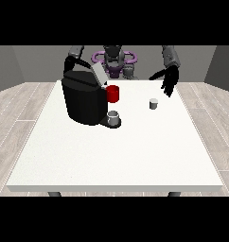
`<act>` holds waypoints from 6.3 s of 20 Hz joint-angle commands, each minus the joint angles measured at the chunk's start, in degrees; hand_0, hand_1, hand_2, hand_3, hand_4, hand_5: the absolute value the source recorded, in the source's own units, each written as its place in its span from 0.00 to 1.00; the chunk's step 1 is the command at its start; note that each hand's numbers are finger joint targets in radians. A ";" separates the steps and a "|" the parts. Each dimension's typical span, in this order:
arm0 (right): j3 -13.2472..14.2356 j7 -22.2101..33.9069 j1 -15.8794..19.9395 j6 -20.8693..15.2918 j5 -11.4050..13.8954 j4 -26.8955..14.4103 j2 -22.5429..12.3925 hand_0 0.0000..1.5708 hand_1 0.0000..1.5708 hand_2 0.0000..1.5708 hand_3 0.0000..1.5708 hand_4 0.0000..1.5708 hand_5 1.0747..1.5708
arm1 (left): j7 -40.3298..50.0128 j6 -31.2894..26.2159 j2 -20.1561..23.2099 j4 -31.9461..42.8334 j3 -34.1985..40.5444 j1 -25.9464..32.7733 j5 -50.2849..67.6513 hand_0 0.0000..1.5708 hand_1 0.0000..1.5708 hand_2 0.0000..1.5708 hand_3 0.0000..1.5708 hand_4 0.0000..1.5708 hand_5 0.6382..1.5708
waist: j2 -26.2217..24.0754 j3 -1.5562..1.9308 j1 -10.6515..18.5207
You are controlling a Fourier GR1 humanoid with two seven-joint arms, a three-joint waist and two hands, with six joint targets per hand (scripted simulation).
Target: Insert the coffee pod into the coffee machine and close the lid
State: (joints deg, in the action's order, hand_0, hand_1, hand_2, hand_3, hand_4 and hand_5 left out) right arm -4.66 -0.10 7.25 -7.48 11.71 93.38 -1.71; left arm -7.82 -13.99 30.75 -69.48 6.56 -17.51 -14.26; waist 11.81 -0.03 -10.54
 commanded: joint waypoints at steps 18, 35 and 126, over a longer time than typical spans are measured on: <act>1.74 4.02 8.26 -0.56 -2.06 -6.41 1.24 0.00 0.00 0.00 0.00 0.00 1.00 | -8.08 15.90 -3.66 20.35 -6.61 -13.06 -20.90 0.57 0.57 0.61 0.52 0.24 1.00 | 5.43 0.01 0.20; 2.95 0.09 8.83 1.31 -3.74 -13.40 -0.06 0.00 0.00 0.00 0.00 0.00 1.00 | -9.65 10.63 1.05 33.33 -9.63 -19.98 -32.12 0.50 0.50 0.62 0.55 0.25 1.00 | 4.41 0.01 -0.13; 8.66 -0.66 18.44 -3.04 -2.16 -21.98 -2.98 0.00 0.00 0.00 0.00 0.00 1.00 | 0.85 -7.13 -4.33 32.20 -1.92 -55.85 -32.04 0.77 0.77 0.78 0.72 0.00 1.00 | 6.28 0.06 -6.13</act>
State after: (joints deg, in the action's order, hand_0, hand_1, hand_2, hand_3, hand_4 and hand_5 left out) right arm 3.46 0.10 25.90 -10.65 9.68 72.79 -4.29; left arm -6.72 -20.99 25.91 -36.80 6.05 -72.71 -44.71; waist 17.85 -0.03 -17.17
